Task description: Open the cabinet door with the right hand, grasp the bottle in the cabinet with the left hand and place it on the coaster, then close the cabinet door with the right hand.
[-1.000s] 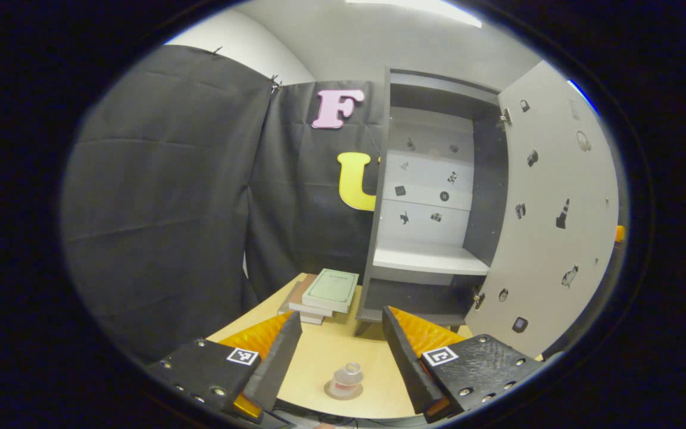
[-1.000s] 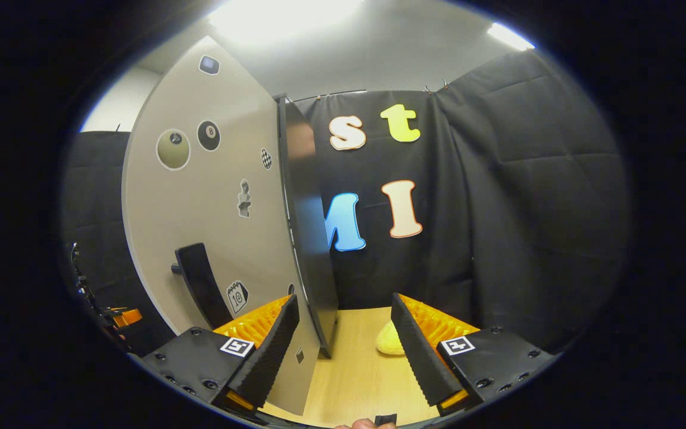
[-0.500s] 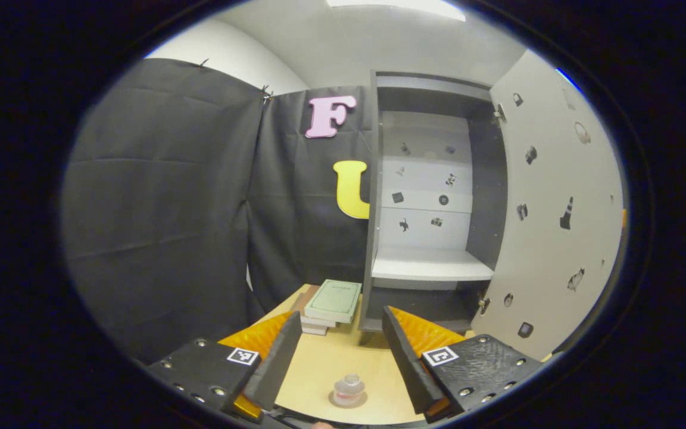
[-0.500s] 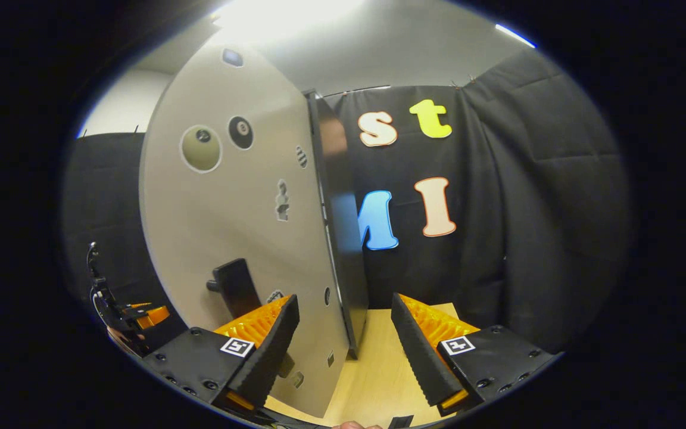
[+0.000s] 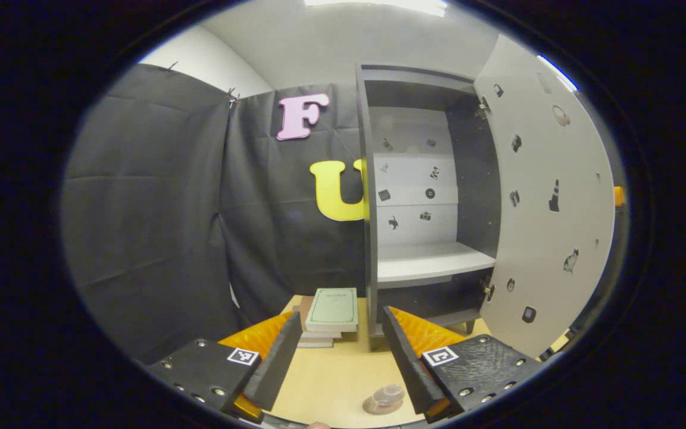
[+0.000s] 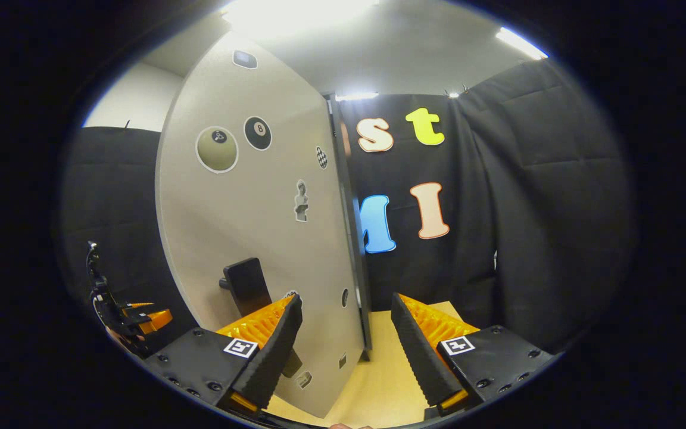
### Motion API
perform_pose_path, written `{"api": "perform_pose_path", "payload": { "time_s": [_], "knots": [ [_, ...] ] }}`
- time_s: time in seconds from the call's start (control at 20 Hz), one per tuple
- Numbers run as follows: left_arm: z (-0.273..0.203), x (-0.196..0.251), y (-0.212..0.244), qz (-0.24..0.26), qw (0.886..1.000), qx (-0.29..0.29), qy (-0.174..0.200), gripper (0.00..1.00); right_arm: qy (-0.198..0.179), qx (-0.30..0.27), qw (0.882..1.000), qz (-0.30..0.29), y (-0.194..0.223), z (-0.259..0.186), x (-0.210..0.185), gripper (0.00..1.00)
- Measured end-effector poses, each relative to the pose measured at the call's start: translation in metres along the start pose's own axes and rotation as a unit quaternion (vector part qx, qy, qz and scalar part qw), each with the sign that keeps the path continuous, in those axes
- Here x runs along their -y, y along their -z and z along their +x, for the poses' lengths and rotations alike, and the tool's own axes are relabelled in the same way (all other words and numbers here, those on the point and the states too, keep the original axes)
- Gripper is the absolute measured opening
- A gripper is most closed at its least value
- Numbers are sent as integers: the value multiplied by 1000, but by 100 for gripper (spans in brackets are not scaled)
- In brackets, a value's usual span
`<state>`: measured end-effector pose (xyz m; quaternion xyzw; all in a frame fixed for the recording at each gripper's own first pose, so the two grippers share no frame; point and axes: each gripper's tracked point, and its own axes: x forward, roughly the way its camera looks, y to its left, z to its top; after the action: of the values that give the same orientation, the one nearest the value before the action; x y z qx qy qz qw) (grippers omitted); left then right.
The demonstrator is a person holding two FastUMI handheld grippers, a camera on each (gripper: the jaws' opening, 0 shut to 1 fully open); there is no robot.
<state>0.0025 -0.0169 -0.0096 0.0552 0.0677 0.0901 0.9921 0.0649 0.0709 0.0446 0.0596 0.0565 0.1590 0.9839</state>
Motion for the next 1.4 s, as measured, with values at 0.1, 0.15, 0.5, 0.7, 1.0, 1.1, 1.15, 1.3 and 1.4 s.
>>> {"api": "perform_pose_path", "payload": {
  "time_s": [0.1, 0.15, 0.5, 0.7, 1.0, 1.1, 1.15, 1.3, 1.4],
  "knots": [
    [6, -12, 3, -9, 1000, 2, 14, 82, 1, 7, 1000, -3, 1, 6, -24, 96],
    [9, -19, 6, -13, 1000, 1, 17, 82, -1, 8, 1000, -7, 3, 11, -36, 96],
    [17, -60, 28, 2, 1000, -8, 24, 82, -41, 11, 999, -24, 14, 46, -117, 96],
    [20, -79, 29, -7, 1000, -7, 25, 82, -70, 6, 997, -17, 28, 82, -156, 98],
    [19, -91, 16, -3, 1000, 6, 23, 82, -81, 10, 997, -13, 43, 102, -174, 98],
    [17, -82, 15, -11, 999, 7, 32, 82, -69, 5, 998, -7, 48, 106, -173, 98],
    [15, -75, 14, -19, 999, 8, 39, 82, -68, 4, 998, -5, 48, 103, -173, 98],
    [11, -52, -2, -33, 997, 27, 58, 82, -53, 14, 998, -14, 39, 92, -152, 98],
    [7, -34, -14, -42, 996, 41, 66, 82, -43, 21, 999, -7, 37, 82, -130, 98]
  ]
}}
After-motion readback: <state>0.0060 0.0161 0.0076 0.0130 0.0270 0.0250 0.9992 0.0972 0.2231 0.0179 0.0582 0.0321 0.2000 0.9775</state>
